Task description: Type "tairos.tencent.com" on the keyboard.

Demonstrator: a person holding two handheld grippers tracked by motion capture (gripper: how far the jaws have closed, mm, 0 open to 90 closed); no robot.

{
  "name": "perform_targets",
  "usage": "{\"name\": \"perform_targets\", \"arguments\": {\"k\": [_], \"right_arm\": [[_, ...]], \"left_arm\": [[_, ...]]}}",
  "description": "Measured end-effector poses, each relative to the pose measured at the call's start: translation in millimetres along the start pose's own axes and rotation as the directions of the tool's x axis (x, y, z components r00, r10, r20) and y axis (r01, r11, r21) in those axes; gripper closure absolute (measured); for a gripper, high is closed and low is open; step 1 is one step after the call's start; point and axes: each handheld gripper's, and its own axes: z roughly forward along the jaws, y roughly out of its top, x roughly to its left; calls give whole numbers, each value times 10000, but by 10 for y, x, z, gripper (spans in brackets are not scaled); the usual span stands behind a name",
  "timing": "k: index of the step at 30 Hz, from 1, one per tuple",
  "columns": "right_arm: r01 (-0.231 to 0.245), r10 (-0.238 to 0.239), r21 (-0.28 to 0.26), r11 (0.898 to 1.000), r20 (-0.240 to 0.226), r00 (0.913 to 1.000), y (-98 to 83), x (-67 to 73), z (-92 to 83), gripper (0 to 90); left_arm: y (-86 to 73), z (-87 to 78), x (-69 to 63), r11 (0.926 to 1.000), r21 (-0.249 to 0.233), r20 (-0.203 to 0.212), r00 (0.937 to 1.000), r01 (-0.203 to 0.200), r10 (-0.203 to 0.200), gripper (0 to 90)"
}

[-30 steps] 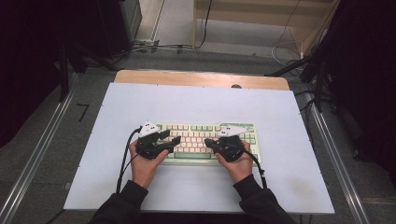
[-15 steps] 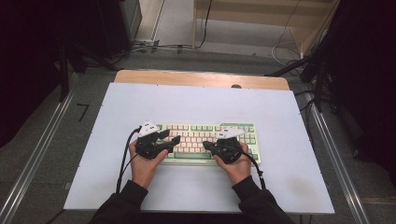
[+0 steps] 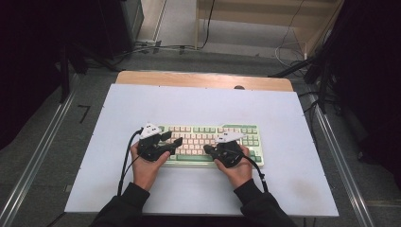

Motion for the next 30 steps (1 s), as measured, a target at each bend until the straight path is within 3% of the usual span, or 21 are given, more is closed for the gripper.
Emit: {"name": "perform_targets", "arguments": {"k": [30], "right_arm": [[-23, 23, 15, 10000, 69, 10000, -29, 15, 13, 876]], "left_arm": [[1, -7, 2, 10000, -39, -30, 10000, -2, 2, 454]]}}
